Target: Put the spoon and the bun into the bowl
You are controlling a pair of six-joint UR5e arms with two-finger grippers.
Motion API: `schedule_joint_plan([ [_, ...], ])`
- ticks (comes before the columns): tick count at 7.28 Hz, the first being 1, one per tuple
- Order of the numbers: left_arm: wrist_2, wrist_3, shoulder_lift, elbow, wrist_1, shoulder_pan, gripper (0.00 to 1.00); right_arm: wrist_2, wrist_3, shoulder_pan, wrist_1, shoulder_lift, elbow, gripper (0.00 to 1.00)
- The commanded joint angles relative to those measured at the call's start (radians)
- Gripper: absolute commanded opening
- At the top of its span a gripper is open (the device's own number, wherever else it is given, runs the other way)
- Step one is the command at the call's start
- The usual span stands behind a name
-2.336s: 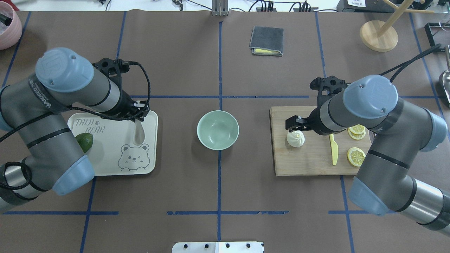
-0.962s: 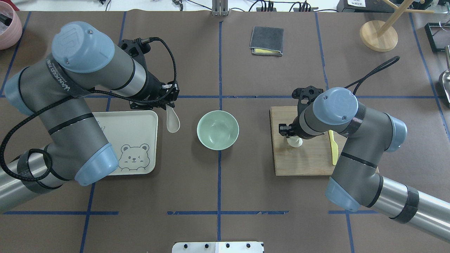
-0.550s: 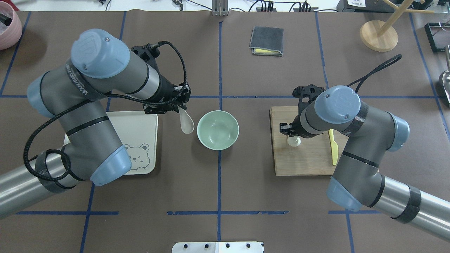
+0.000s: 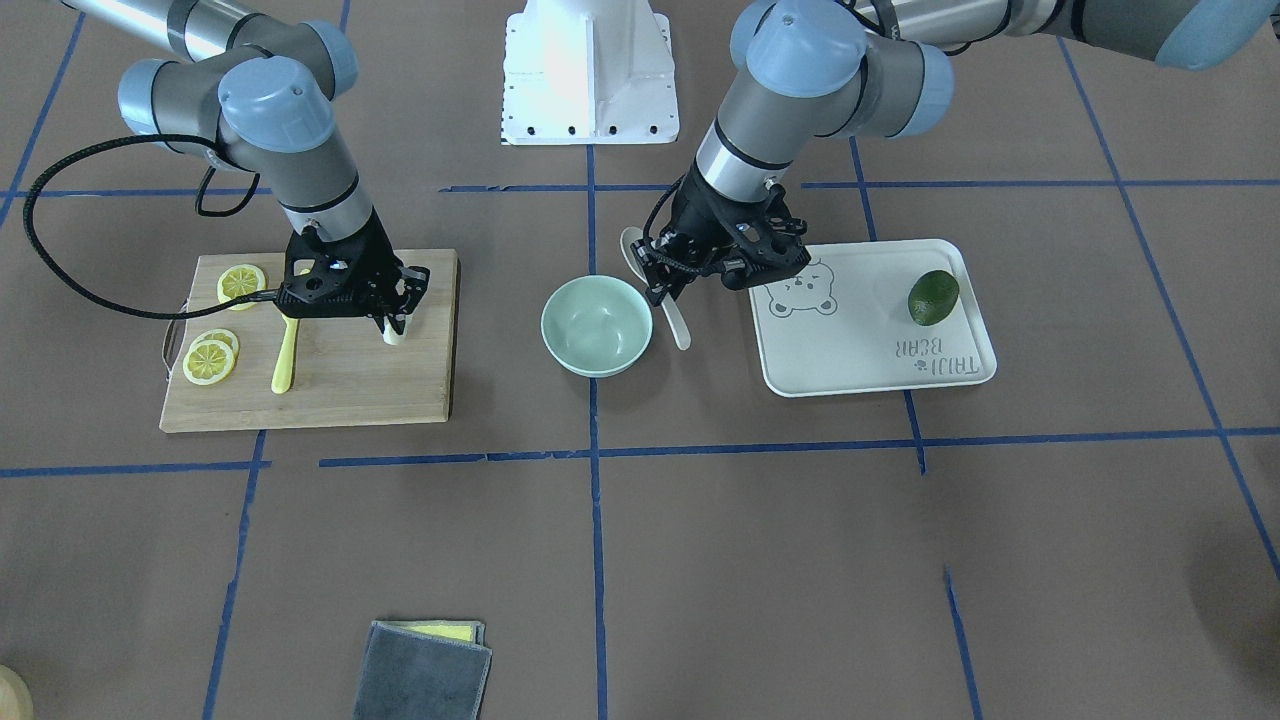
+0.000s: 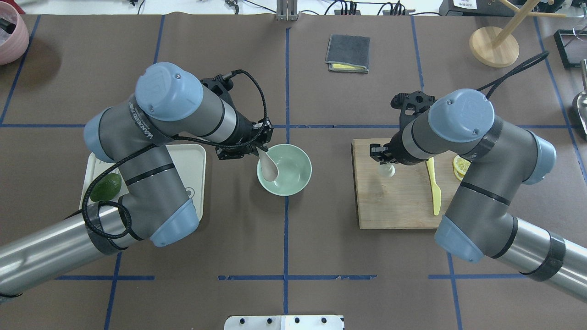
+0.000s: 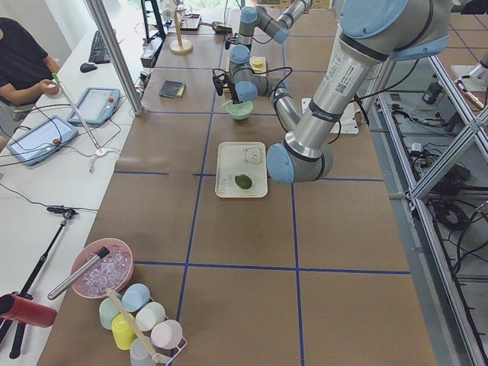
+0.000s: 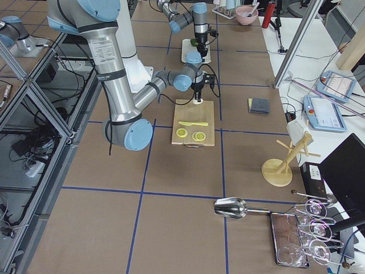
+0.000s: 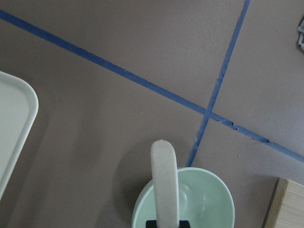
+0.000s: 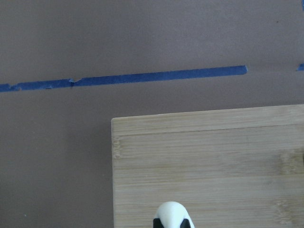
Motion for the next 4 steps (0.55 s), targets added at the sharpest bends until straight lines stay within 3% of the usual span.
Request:
schedule_joint_plan([
  [1,0.074,-0.038,-0.012,0.051,-0.089,0.042,0.0,0.013,0.0,0.018,0.0,-0.001,0.015,0.0],
  [3,0.076,-0.039,-0.012,0.059,-0.091,0.041,0.0,0.013,0.0,0.021,0.0,0.0,0.023,0.0],
  [4,0.076,-0.039,-0.01,0.059,-0.097,0.039,0.38,0.013,0.0,0.022,0.001,0.0,0.028,0.0],
])
